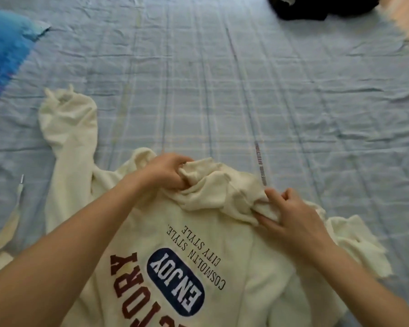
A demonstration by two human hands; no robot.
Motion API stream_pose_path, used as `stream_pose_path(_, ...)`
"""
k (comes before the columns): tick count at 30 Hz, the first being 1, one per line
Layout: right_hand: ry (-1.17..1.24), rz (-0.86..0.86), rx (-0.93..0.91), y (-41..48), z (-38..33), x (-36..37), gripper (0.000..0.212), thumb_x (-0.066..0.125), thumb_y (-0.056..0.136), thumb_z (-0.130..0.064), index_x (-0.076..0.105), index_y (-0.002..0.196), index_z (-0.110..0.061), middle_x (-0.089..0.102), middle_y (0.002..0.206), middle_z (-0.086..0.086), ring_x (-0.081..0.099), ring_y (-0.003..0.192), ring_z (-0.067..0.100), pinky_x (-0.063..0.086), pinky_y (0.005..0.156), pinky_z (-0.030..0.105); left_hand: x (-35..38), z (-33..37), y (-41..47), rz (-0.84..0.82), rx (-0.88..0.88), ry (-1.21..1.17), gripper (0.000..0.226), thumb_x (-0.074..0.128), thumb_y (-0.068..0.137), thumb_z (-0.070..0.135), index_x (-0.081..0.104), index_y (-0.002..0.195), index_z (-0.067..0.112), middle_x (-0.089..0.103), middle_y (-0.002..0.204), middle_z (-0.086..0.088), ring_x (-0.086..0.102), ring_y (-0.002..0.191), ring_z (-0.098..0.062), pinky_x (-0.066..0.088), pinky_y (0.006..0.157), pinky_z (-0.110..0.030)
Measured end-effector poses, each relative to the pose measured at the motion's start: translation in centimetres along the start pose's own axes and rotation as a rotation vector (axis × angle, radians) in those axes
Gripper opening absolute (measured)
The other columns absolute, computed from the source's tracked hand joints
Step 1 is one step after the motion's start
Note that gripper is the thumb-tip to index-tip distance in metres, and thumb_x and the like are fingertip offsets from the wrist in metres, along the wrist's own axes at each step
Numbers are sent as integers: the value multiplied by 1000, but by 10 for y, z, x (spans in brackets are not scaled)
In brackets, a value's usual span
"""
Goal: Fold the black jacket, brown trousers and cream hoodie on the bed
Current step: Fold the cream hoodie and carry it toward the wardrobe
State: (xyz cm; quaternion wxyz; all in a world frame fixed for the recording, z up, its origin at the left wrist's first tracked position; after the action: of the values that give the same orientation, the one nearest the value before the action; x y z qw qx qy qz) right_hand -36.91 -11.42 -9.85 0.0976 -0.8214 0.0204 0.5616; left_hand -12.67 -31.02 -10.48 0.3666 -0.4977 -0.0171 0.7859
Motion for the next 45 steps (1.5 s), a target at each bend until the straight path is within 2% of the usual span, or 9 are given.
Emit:
stream_pose_path(5,-82,-71,-83,-45,-7,-23,60,60,89,-48,40,144,-38,68,109,-5,65,100,24,47,76,36,-1,20,-35,158,187,-249,52,53,56,49,71,94,18,59,85,4,54,80,-6,40,72,-30)
stream_pose_path(10,-6,30,60,-89,-3,-57,53,73,83,-34,48,126,-50,68,69,-6,70,72,27,47,59,37,6,59,-52,250,239,-391,16,52,65,18,63,75,10,56,65,7,50,67,-6,39,64,-33)
stream_pose_path(16,415,-130,318,-147,35,-81,63,78,80,-24,51,97,-79,65,85,-43,55,85,-28,45,74,2,37,105,-43,195,258,-472,11,65,85,10,59,76,7,56,67,4,47,65,-6,38,65,-32)
stream_pose_path(21,640,-341,499,-196,72,-89,42,80,64,-38,72,100,-57,75,99,-22,66,97,-11,47,79,4,62,173,-26,203,330,-431,11,59,79,21,53,69,24,55,64,13,53,65,-6,42,66,-33)
stream_pose_path(24,644,-344,595,-215,110,-111,58,78,52,-48,71,110,-46,77,92,-13,71,89,-2,51,76,10,73,227,-10,206,360,-383,14,59,78,18,52,69,26,55,65,12,59,74,-20,45,71,-38)
stream_pose_path(29,711,-297,603,-221,187,-169,46,83,68,-35,70,111,-46,78,86,-5,74,82,6,54,71,16,71,334,34,342,339,-422,17,51,77,23,43,64,29,51,69,8,62,92,-33,45,77,-41)
stream_pose_path(37,312,179,575,-163,347,-234,43,82,66,-52,58,102,-53,71,81,-21,67,78,8,49,64,33,88,468,182,506,169,-139,23,54,89,28,60,112,25,64,118,-6,52,119,-28,34,95,-41)
stream_pose_path(41,70,136,605,-123,401,-183,76,77,81,-37,42,147,-21,49,132,22,48,123,40,41,100,45,152,471,210,325,-16,111,67,61,90,33,30,148,21,30,152,-11,24,140,-30,22,114,-44)
stream_pose_path(45,-111,303,329,-120,373,-133,66,49,89,-46,37,152,-28,41,152,17,35,142,38,24,115,54,232,469,166,324,228,269,64,32,98,49,20,154,22,15,163,-7,10,150,-26,3,120,-50)
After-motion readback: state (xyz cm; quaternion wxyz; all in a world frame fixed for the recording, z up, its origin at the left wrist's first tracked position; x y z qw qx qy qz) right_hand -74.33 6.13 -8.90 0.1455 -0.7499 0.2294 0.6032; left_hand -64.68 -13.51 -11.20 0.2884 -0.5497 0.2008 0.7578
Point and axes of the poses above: each hand's wrist, its own y-axis towards the middle knuckle, its own x-axis out of the palm, z = x × y, the point moved 3 cm from there along y, towards the middle knuckle
